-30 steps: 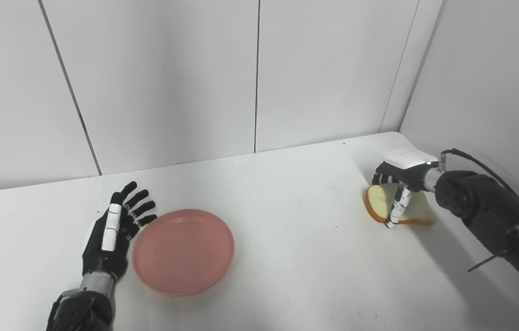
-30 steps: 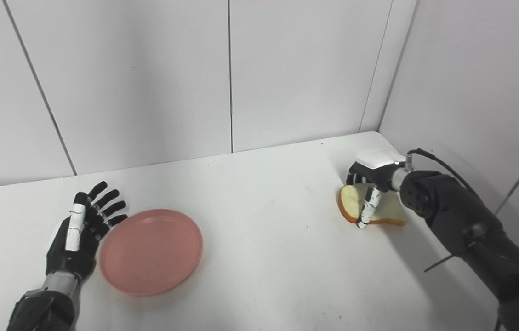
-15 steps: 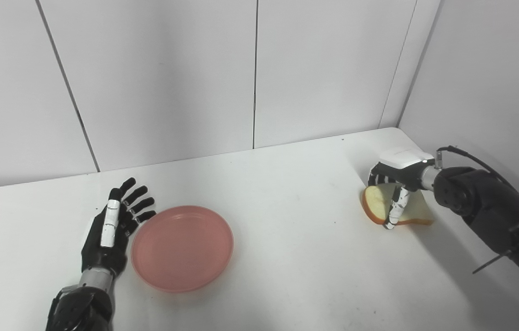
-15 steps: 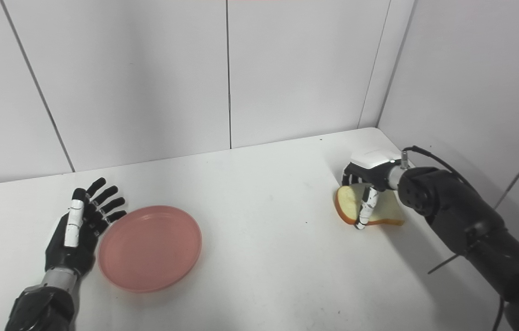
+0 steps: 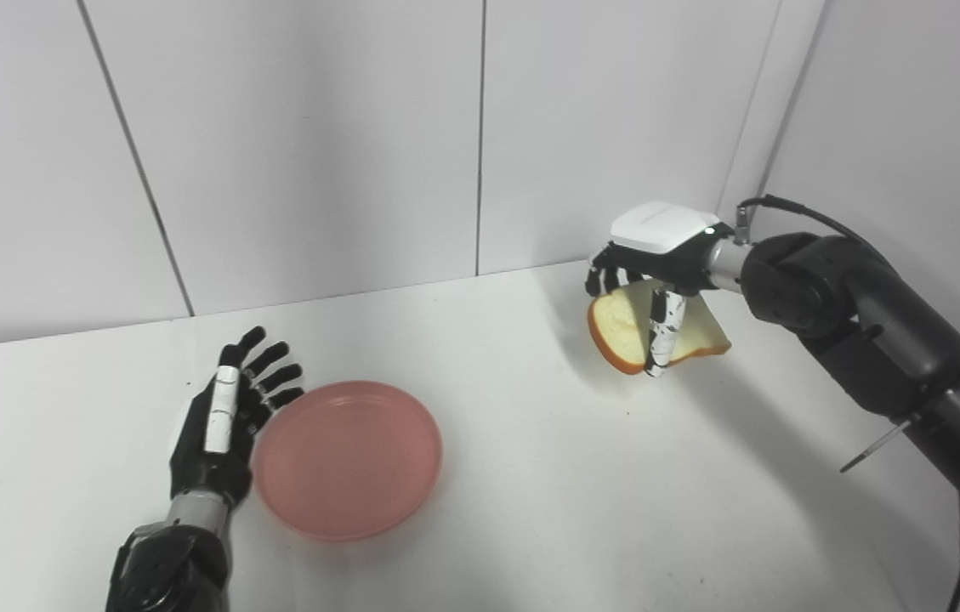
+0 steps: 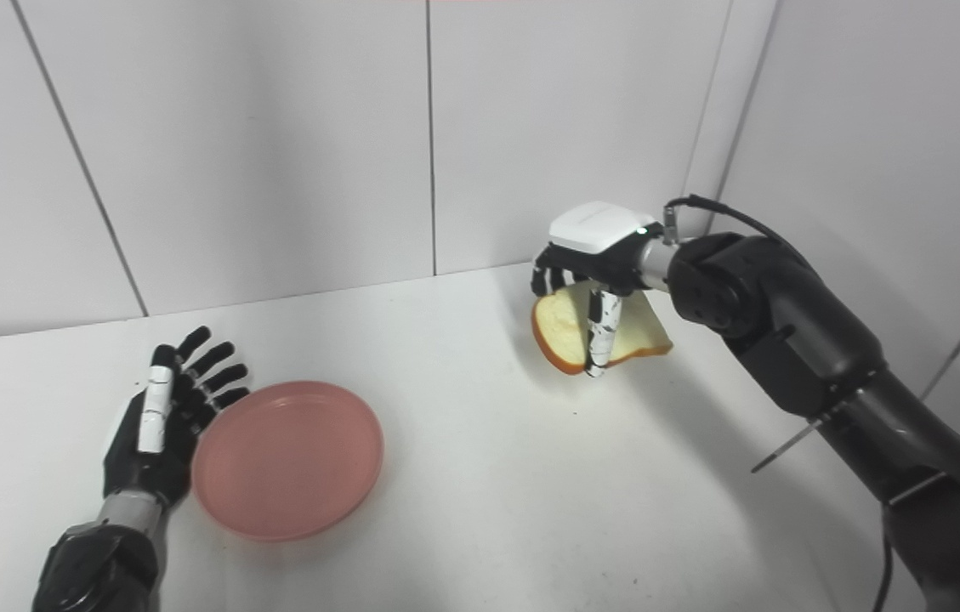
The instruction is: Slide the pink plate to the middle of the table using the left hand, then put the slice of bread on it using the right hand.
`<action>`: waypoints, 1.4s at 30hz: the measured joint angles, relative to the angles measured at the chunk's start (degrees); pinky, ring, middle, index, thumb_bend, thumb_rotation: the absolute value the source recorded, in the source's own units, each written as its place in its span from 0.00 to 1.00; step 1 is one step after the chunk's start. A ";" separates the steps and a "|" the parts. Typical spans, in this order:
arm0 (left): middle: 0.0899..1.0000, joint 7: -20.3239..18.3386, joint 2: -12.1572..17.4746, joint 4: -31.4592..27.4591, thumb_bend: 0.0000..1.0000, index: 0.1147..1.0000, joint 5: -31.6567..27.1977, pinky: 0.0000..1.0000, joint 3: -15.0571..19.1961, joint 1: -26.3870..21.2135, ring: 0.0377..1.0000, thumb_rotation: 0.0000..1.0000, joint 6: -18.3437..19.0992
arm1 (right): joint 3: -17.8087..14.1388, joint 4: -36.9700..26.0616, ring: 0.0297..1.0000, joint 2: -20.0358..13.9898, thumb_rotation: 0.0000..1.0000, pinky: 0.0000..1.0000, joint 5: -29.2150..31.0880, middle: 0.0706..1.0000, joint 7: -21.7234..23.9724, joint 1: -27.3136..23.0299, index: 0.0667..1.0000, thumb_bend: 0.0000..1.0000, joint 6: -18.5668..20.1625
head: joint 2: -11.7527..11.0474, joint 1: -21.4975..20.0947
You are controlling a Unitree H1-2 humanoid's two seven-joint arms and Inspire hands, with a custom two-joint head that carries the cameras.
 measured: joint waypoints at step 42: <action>0.82 6.05 -6.20 14.71 0.77 0.83 3.70 0.66 -0.87 -6.48 0.73 0.82 -11.90 | 6.66 7.10 0.51 22.09 0.17 0.43 -2.42 0.60 -2.08 -9.98 0.61 0.97 -10.94 | -4.48 23.91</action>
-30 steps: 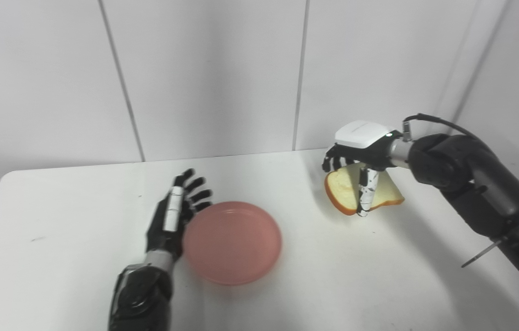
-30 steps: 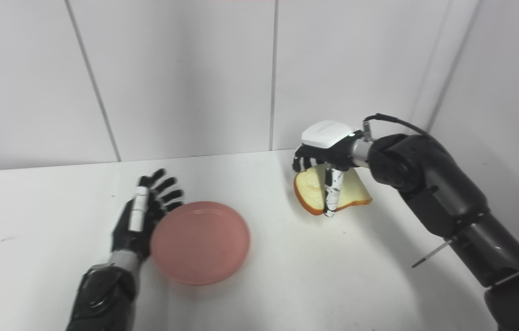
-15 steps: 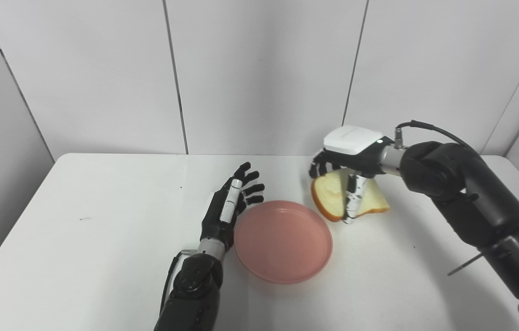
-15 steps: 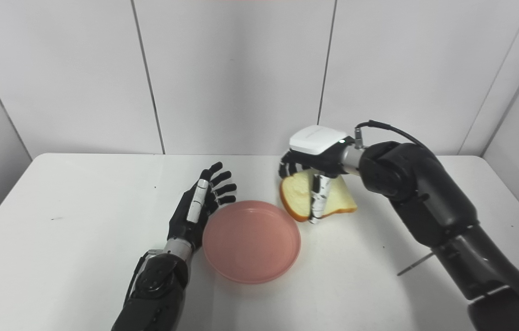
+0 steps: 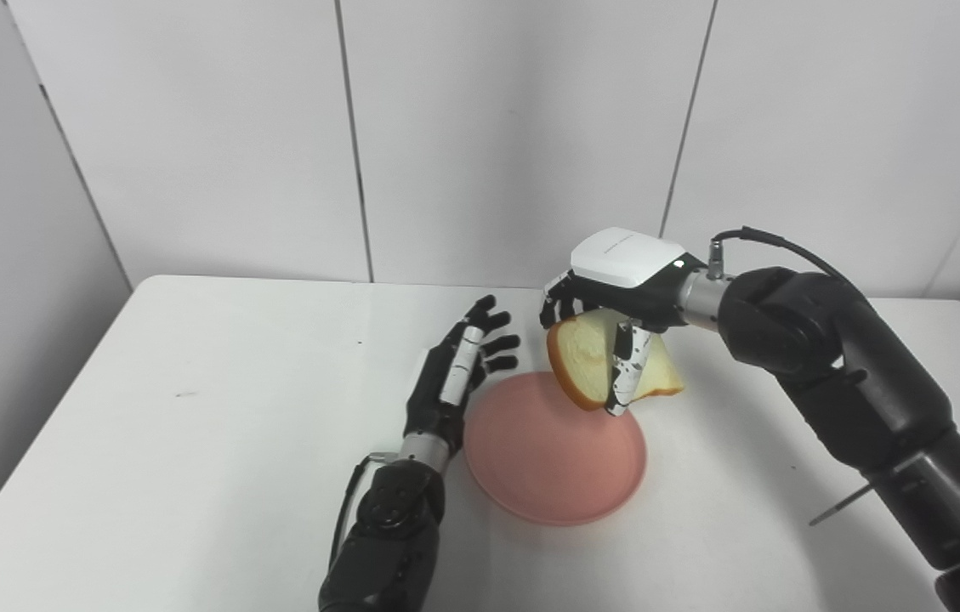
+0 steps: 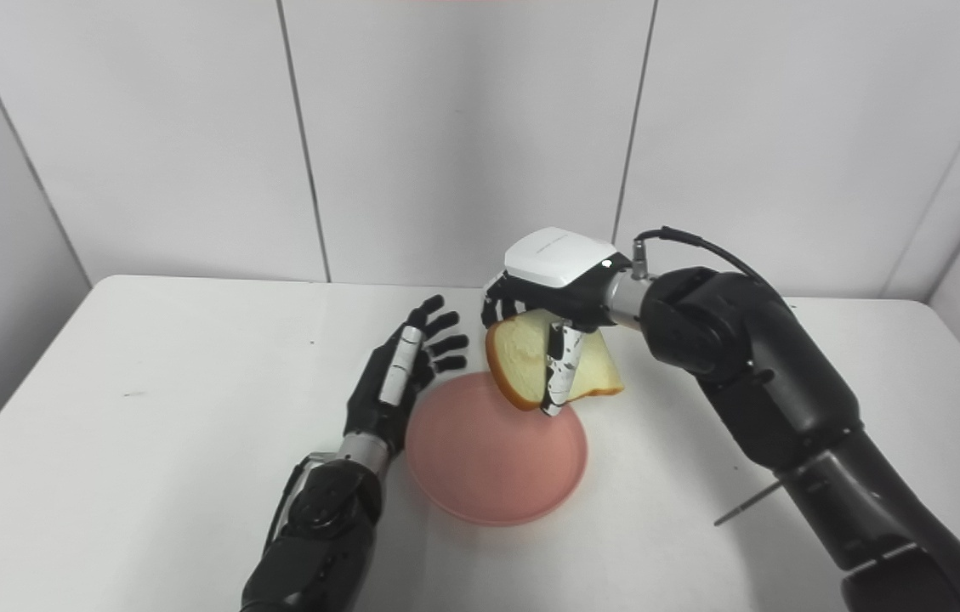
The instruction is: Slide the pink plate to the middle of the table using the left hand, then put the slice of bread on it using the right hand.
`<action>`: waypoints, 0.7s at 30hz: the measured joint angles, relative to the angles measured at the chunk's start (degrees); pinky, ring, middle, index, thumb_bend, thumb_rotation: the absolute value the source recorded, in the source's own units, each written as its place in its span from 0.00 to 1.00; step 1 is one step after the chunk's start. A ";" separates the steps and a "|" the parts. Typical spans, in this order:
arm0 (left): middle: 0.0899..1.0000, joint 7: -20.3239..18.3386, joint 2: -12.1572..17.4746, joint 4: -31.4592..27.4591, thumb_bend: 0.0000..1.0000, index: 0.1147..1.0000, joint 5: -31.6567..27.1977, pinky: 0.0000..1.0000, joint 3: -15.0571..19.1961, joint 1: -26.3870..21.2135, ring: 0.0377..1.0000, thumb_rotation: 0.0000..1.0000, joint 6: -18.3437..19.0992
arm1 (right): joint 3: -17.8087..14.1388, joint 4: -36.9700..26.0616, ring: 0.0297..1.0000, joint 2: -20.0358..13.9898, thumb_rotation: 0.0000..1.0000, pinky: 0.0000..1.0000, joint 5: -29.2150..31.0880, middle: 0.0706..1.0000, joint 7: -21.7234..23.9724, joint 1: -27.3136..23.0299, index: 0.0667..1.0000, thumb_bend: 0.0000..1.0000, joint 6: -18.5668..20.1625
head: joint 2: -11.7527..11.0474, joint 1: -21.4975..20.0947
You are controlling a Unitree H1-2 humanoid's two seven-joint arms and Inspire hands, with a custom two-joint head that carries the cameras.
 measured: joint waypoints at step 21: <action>0.83 -0.01 0.10 -0.18 0.78 0.84 -0.04 0.67 0.14 0.06 0.74 0.83 0.01 | 1.41 -1.59 0.53 4.08 0.19 0.46 -0.33 0.60 1.27 4.26 0.61 1.00 0.29 | 0.35 -1.05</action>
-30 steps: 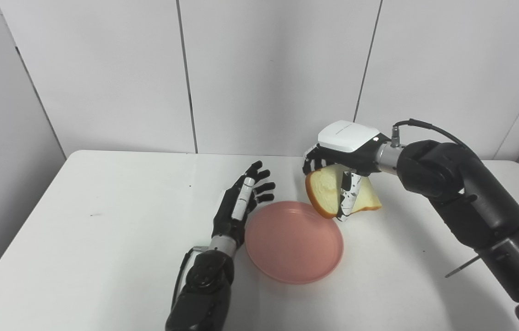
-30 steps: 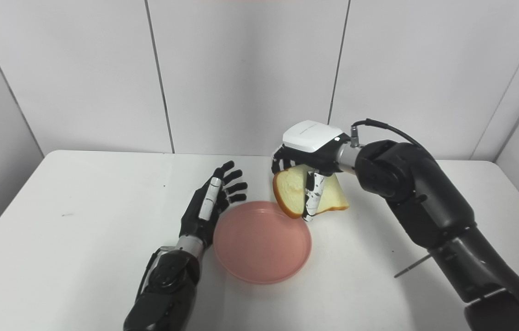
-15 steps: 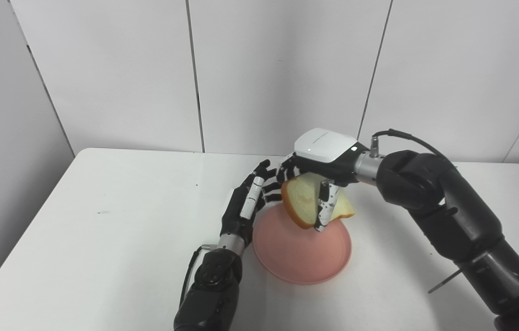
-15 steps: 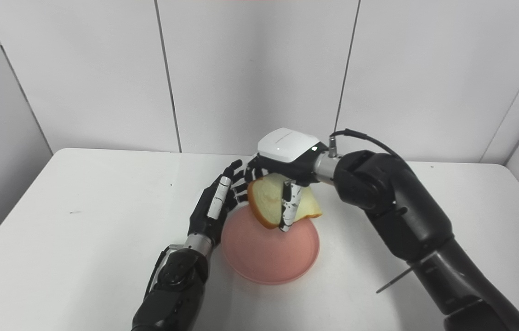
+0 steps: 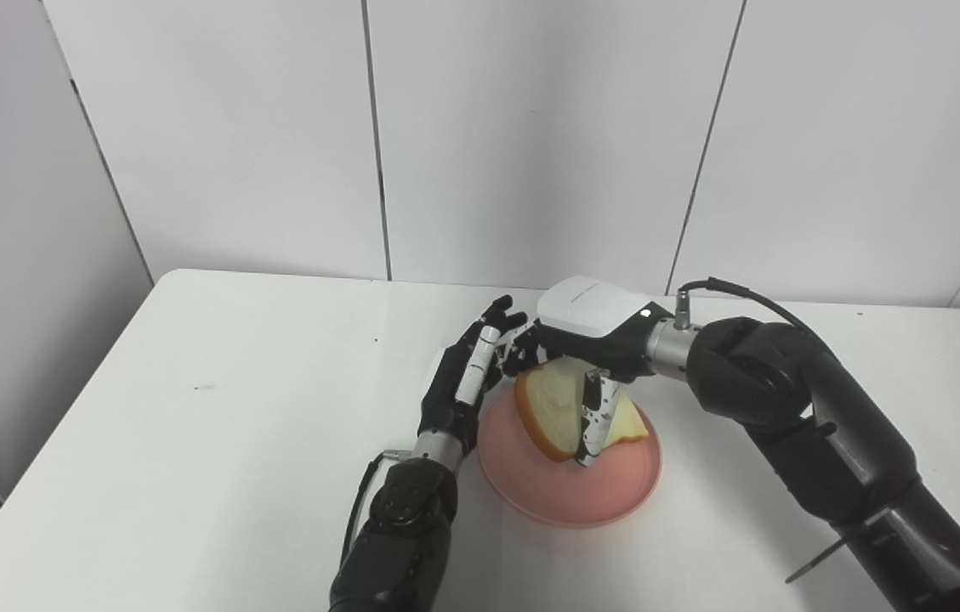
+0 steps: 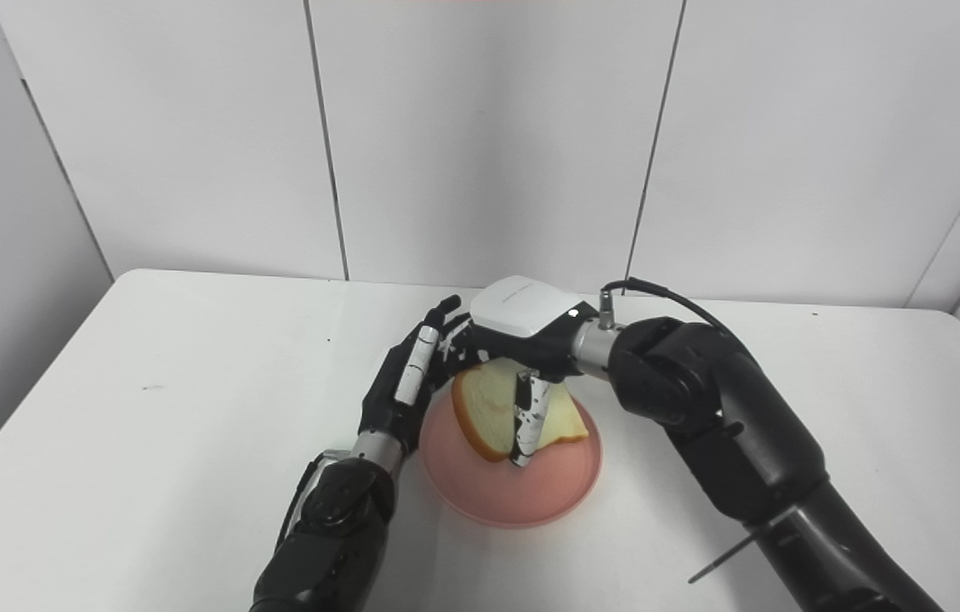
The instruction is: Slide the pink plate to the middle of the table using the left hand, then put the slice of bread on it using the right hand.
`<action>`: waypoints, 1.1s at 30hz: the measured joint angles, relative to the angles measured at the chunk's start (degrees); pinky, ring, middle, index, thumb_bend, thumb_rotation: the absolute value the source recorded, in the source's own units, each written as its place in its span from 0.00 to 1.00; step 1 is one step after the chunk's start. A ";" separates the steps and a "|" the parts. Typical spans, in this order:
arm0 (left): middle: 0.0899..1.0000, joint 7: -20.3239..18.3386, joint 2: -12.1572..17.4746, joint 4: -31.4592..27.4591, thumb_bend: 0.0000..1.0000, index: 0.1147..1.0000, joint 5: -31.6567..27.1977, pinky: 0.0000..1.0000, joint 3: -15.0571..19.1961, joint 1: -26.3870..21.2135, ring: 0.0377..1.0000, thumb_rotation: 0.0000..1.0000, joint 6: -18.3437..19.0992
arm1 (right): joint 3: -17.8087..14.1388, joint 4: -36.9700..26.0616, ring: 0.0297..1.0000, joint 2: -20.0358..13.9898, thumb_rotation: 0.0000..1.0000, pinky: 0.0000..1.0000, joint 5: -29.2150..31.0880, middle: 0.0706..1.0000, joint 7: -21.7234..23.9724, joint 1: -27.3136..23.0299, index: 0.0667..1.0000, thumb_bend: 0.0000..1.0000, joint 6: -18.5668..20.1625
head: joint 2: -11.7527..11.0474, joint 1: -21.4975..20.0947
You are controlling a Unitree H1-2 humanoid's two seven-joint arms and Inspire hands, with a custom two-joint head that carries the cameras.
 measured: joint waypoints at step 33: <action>0.82 -0.40 0.31 -2.81 0.79 0.82 0.06 0.67 -0.44 1.61 0.74 0.83 1.54 | 1.11 -0.63 0.88 -3.22 0.45 0.93 1.24 0.86 4.88 1.56 0.80 1.00 -0.94 | 0.79 -2.37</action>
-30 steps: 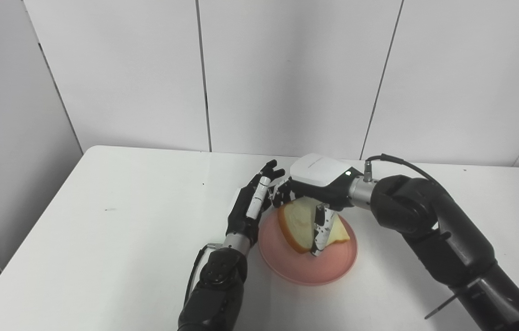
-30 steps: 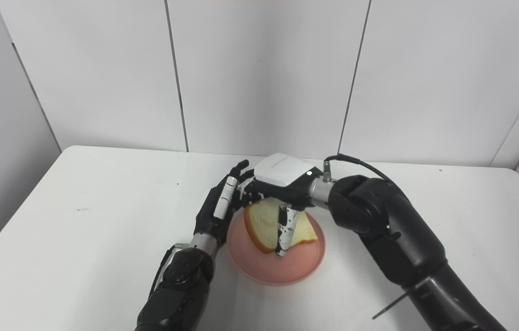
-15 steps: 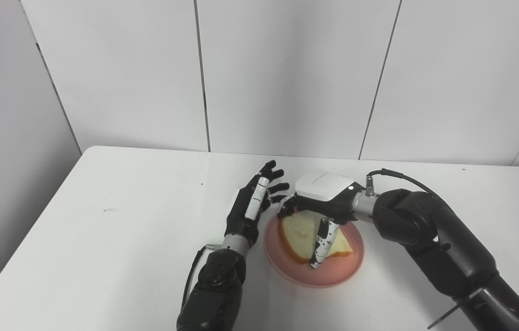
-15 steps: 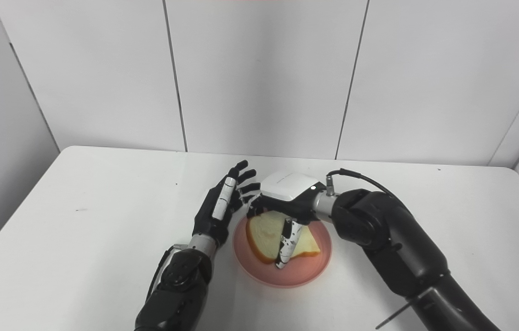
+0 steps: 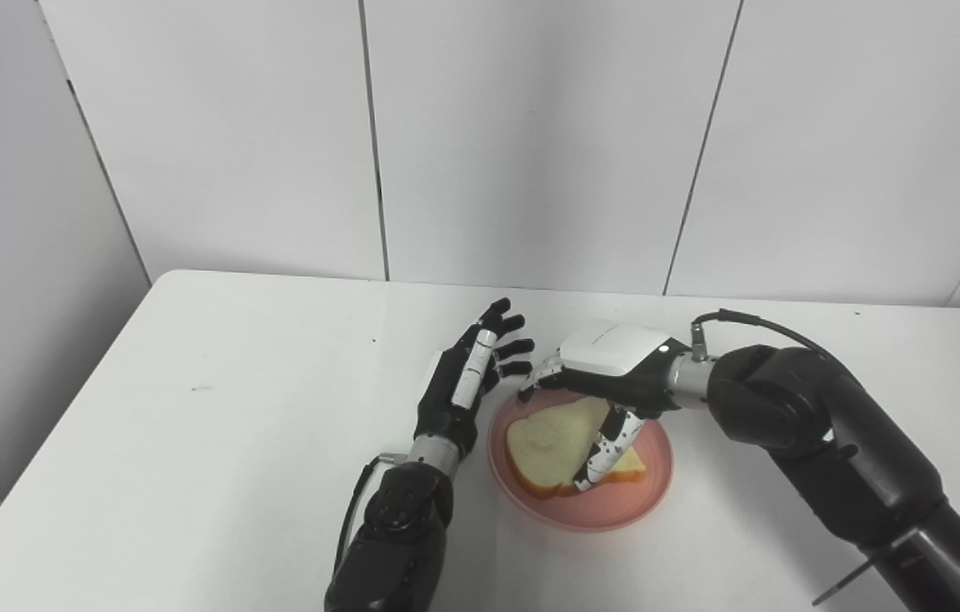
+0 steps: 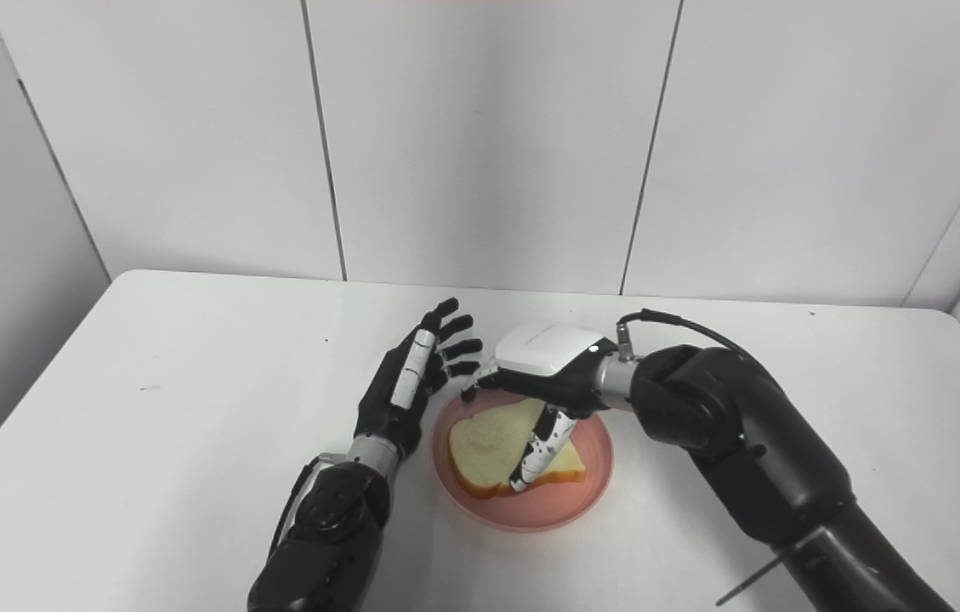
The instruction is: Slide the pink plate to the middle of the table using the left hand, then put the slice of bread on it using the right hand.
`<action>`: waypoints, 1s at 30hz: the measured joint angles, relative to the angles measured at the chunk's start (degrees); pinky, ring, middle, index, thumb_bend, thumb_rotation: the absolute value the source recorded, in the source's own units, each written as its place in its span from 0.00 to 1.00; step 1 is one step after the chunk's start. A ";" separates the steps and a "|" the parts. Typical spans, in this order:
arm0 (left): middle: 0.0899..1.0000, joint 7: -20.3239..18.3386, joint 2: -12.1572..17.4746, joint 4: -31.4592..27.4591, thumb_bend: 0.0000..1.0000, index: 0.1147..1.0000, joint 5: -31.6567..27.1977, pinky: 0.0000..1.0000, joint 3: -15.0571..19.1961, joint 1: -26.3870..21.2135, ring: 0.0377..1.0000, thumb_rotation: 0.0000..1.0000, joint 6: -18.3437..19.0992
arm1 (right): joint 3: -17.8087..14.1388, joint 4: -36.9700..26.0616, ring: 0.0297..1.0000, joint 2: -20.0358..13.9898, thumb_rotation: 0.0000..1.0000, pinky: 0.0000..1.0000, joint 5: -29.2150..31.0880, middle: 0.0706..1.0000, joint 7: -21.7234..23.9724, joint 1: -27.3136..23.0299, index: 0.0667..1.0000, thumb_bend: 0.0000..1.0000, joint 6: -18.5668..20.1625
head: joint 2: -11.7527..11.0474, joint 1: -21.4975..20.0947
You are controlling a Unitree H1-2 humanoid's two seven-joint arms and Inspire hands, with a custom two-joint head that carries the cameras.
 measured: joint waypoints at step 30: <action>0.96 5.59 0.80 -3.70 0.72 1.00 1.93 0.95 1.27 2.05 0.93 0.90 -0.58 | -32.09 13.43 0.79 12.04 1.00 0.79 34.86 0.81 -29.55 15.42 0.86 0.98 0.25 | -0.35 -3.16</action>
